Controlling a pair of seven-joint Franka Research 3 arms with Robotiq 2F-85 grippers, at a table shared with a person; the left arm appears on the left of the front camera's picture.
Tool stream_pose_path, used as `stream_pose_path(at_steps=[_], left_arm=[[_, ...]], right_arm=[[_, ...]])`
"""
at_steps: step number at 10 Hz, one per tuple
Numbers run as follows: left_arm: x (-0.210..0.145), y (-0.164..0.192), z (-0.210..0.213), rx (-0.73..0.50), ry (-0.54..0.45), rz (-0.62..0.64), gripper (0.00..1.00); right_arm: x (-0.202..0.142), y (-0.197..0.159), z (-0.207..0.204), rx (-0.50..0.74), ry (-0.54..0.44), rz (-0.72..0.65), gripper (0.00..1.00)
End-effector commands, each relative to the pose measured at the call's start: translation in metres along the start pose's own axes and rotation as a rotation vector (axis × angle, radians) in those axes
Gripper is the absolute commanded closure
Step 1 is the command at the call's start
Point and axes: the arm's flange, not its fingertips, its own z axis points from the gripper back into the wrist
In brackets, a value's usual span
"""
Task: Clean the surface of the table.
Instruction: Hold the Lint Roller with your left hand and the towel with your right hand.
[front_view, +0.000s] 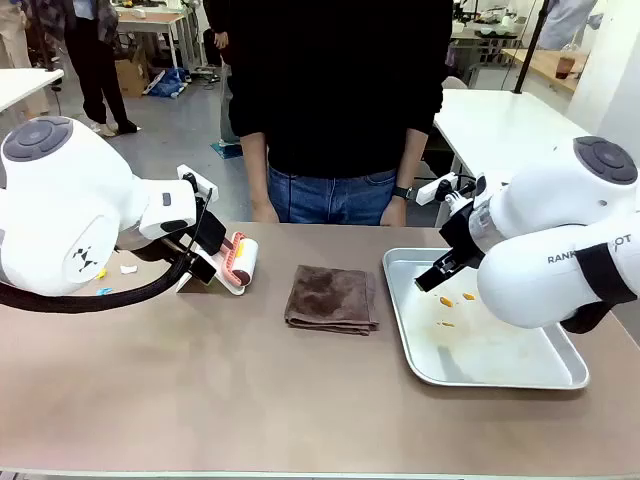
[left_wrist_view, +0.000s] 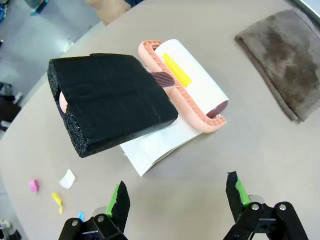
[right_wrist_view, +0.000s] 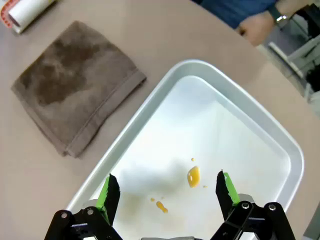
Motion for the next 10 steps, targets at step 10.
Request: stream_pose_path(at_steps=[10], left_arm=[[0.0,0.0,0.0,0.0,0.0,0.0,0.0]], right_arm=[[0.0002,0.0,0.0003,0.0,-0.001,0.0,0.0]])
